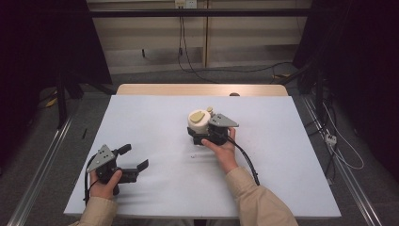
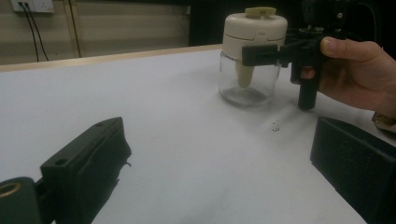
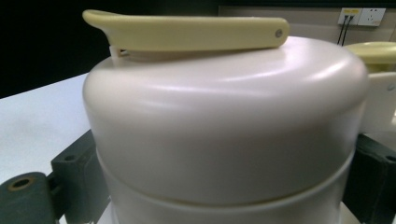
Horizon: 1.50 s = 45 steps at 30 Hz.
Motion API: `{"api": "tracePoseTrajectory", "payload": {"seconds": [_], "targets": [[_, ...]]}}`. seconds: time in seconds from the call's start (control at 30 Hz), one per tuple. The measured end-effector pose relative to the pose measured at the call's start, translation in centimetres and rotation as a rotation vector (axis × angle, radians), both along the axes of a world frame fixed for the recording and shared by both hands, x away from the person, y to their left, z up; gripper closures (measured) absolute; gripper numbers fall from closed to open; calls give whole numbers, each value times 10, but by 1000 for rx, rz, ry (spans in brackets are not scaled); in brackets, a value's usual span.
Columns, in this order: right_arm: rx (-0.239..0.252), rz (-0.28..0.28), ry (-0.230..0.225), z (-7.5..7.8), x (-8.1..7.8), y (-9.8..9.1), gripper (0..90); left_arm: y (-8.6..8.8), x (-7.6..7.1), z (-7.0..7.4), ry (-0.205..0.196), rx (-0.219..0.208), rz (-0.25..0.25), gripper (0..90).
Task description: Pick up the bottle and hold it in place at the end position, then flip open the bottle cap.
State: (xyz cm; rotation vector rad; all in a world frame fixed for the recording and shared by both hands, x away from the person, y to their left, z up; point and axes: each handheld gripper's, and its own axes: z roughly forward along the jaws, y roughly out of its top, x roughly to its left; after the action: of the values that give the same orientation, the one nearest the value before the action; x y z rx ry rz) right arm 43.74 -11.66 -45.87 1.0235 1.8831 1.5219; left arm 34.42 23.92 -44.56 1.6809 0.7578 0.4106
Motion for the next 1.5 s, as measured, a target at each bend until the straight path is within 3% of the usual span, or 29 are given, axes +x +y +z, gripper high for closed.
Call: {"api": "tracePoseTrajectory", "payload": {"seconds": [0.33, 0.43, 0.67, 1.1, 1.5], "targets": [[24, 8, 3, 1, 2, 0, 70, 0, 0, -1, 2, 4, 1, 34], [4, 14, -7, 0, 2, 3, 70, 1, 0, 0, -3, 3, 2, 34], [-8, 19, 16, 0, 0, 1, 69, 1, 0, -1, 4, -2, 5, 34], [-4, 21, 40, 0, -3, -3, 69, -1, 0, -1, 5, 4, -12, 34], [-7, 23, 44, 0, -2, -3, 69, -2, -1, 4, 10, -23, 7, 30]]}}
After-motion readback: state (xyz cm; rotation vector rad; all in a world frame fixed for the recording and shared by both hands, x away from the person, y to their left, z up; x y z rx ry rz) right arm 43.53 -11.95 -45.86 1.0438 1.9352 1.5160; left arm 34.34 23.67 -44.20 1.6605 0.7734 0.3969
